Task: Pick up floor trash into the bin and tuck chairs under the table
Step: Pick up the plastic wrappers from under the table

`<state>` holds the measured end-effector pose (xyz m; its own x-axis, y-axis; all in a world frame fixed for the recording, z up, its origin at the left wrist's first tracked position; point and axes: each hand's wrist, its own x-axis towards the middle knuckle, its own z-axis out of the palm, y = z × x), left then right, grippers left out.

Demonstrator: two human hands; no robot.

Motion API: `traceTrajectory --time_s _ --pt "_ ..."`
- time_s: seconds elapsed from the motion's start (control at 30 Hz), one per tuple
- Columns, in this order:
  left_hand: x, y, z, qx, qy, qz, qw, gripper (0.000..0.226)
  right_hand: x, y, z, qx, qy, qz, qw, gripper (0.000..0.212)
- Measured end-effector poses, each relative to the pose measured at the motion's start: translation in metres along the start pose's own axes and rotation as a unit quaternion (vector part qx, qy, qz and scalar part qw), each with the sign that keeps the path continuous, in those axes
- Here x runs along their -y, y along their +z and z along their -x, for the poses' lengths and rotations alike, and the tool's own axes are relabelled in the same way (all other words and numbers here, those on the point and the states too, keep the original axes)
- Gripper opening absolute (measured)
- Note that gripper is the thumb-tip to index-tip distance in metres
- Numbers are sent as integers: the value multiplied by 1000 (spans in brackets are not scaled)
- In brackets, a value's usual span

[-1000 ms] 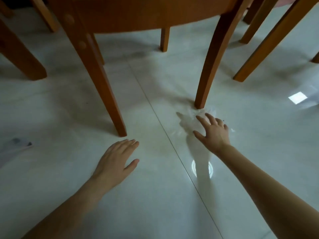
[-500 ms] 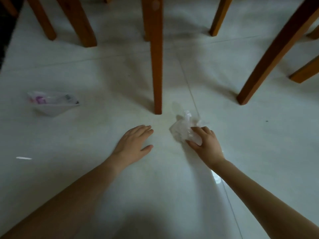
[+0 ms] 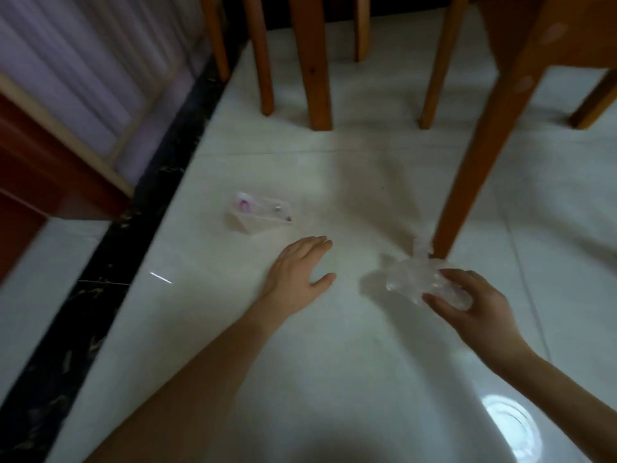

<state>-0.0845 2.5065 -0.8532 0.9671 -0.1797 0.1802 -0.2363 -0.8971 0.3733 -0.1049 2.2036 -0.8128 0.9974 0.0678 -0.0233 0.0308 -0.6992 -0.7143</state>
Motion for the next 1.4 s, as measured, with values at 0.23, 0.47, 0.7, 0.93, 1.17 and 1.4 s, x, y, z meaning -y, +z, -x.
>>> traceTrajectory --time_s 0.23,0.47,0.7,0.93,1.17,1.4 --pt "72 -58 -38 -113 -88 -76 987 75 43 8 -27 25 -8 -34 999 39" --pt "121 -79 -61 -70 -233 -45 969 104 48 23 -35 52 5 -34 998 36" --pt "118 -57 -61 -36 -233 51 971 95 39 33 -32 61 28 -50 997 35" --pt "76 -28 -44 -55 -188 103 975 66 28 31 -18 54 92 -85 991 35" --pt "-8 -58 28 -49 -185 135 972 65 63 0 42 52 166 -94 980 28" --pt "-94 -205 78 -21 -264 148 953 64 183 -88 94 69 184 -102 975 32"
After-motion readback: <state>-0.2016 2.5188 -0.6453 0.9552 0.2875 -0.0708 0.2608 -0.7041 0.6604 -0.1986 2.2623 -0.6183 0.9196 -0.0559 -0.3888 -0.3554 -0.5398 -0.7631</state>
